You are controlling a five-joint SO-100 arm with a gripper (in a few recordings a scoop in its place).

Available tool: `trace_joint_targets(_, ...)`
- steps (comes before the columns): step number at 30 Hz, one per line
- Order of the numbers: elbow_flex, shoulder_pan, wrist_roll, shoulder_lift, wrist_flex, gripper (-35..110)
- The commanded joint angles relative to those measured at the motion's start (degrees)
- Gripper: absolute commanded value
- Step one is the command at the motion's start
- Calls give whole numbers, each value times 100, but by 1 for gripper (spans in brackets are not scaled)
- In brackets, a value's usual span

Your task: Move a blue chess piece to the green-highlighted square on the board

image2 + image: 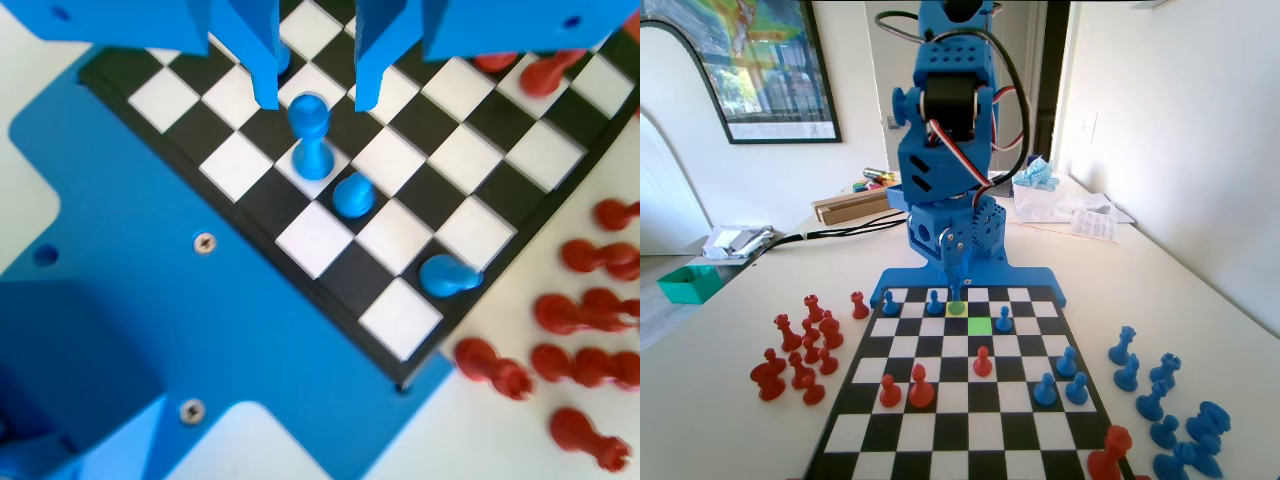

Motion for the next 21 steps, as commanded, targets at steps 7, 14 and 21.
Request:
trace_joint_targets(7, 229, -35, 9, 88, -325, 13)
trace_joint_targets(14, 387, -18, -26, 9, -527, 13)
trace_joint_targets(21, 501, 35, -88, -70, -747, 13)
